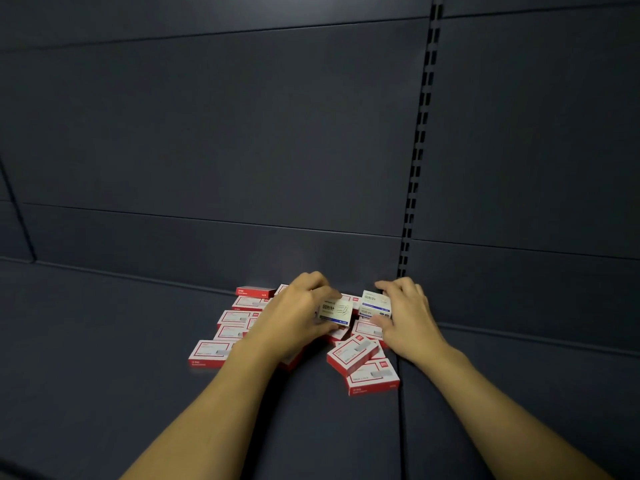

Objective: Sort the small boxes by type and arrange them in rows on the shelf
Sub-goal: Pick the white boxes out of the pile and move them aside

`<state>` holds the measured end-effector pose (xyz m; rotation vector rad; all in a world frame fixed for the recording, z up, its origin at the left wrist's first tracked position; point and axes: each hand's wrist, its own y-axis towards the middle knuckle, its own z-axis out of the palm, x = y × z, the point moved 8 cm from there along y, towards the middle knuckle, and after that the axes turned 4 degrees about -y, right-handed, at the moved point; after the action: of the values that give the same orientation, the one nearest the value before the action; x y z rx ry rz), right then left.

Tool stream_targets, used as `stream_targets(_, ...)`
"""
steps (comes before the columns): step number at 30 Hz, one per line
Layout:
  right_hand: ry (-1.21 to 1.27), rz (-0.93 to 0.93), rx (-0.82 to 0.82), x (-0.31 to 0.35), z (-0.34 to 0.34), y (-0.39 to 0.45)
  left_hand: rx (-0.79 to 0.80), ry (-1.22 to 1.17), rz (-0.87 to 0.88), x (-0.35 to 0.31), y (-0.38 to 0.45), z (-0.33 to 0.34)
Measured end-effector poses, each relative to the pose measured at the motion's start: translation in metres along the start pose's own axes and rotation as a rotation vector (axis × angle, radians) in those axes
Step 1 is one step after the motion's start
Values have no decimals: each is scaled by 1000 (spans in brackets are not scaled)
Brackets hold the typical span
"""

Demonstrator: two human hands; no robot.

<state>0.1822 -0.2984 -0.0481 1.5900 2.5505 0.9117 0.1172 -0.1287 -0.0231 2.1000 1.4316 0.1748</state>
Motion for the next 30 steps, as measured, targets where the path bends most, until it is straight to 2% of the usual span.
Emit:
stream_targets(4, 20, -18, 13, 2, 3, 1, -4, 7, -33, 5, -1, -3)
stream_targets(11, 92, -68, -122, 3, -4, -2, -12, 13, -63, 11, 1, -4)
stream_targets(15, 84, -88, -112, 6, -16, 0, -103, -41, -50, 11, 0, -7)
stream_targets(18, 60, -29, -149, 3, -37, -7, -151, -61, -71, 6, -6, -15)
stream_targets(20, 47, 11, -186, 2, -53, -18, -119, -32, -62, -2, -8, -17)
stream_targets(25, -97, 84, -151, 9, -81, -64, -8, -29, 58, -40, -14, -20)
stream_targets(30, -182, 242, -149, 2, -112, -125, 14, -79, 180, -84, -32, -19)
